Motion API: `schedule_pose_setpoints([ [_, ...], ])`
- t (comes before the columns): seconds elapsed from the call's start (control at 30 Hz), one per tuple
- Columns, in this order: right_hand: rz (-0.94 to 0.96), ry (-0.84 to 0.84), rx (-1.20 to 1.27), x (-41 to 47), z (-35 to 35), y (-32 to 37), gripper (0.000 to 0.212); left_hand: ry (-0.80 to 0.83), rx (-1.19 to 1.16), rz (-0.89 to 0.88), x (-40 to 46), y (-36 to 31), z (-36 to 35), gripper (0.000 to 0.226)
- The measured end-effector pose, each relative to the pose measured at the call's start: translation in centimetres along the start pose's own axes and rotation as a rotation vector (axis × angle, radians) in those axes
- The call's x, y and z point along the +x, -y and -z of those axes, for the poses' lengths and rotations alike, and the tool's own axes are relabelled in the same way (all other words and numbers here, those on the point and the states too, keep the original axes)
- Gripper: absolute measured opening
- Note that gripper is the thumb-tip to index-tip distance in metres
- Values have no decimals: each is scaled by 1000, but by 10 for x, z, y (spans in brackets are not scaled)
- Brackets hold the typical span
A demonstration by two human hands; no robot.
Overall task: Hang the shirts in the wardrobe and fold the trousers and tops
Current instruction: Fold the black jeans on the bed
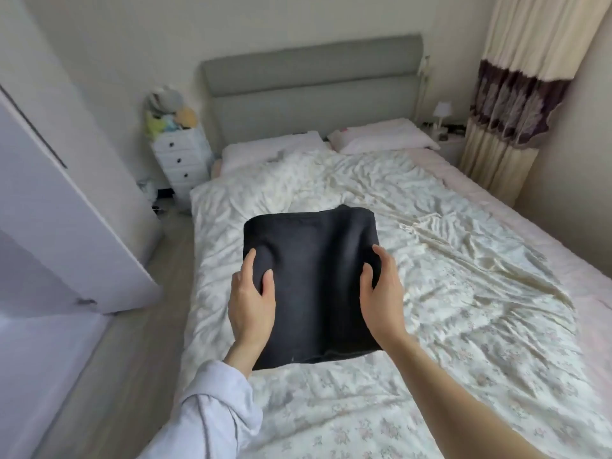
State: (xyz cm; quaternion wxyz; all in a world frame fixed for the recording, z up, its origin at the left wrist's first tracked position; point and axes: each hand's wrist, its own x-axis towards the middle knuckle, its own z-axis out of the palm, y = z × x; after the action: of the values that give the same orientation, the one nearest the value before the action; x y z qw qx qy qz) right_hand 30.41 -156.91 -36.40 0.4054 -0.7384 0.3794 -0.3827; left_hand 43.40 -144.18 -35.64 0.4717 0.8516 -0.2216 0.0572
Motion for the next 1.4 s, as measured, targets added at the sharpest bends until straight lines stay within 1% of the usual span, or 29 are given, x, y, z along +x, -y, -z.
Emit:
schedule_pose_setpoints([
  [0.03,53,37,48,-4,-6,28,37,-67,-23,21,0,-2,36,46],
  [0.1,124,70,115,-10,-13,65,36,-153,-64,36,1,-6,83,46],
  [0.2,229,148,233,-33,-37,129,34,-297,-91,16,-1,-6,167,45],
  [0.3,286,231,365,-56,-66,183,33,-406,-45,-1,-1,-2,240,45],
  [0.5,381,324,562,-114,-146,285,32,-598,90,-57,1,20,382,44],
  [0.6,416,354,635,-146,-194,337,32,-655,130,-76,10,38,454,44],
  [0.8,469,324,742,-178,-279,432,32,-739,164,-162,51,65,564,44],
  [0.9,466,304,772,-179,-313,462,32,-755,184,-176,77,73,597,43],
  [1.0,455,283,783,-175,-345,479,32,-763,209,-162,105,86,614,43],
  [1.23,455,237,759,-144,-422,504,31,-788,169,-118,185,130,618,42],
  [1.4,502,233,755,-101,-500,532,31,-846,134,-116,273,168,622,41],
])
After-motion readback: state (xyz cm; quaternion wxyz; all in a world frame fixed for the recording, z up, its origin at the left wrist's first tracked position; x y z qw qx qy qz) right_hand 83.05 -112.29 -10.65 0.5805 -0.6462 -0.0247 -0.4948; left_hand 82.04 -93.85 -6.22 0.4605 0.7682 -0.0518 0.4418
